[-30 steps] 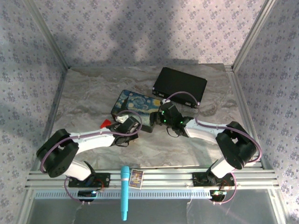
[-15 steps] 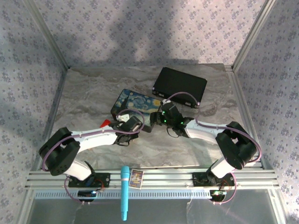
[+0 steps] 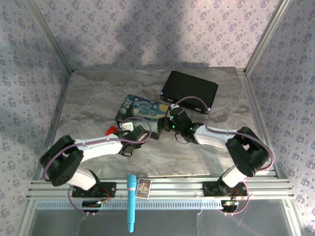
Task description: Unlock a padlock with a key
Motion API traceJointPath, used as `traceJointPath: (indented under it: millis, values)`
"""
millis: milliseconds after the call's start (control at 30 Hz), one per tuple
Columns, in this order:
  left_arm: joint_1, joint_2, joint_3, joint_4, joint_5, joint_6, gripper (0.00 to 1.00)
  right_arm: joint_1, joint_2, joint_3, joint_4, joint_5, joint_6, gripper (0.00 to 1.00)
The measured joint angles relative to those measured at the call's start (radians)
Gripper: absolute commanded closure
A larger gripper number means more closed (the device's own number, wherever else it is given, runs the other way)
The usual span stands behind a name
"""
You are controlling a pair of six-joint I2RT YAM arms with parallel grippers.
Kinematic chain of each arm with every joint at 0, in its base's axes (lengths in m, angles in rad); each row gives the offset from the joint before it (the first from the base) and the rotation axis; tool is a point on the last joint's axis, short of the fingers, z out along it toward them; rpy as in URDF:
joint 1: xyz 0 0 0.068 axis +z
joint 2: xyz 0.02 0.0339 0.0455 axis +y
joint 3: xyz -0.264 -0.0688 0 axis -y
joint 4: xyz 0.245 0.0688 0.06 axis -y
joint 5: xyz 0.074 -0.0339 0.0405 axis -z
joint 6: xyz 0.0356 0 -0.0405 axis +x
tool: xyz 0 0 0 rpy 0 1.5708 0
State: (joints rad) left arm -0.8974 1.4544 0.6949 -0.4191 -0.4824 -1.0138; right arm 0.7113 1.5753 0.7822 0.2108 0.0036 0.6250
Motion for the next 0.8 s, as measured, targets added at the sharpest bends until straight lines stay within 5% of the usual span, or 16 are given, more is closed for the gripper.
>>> traceJointPath:
  millis: [633, 800]
  values:
    - [-0.140, 0.092, 0.049, -0.132, -0.087, -0.008, 0.52, -0.006, 0.016, 0.016, 0.001, -0.009, 0.000, 0.46]
    - [-0.139, 0.050, 0.048, -0.125, -0.087, 0.021, 0.19, -0.012, 0.011, 0.017, -0.009, -0.008, -0.007, 0.38]
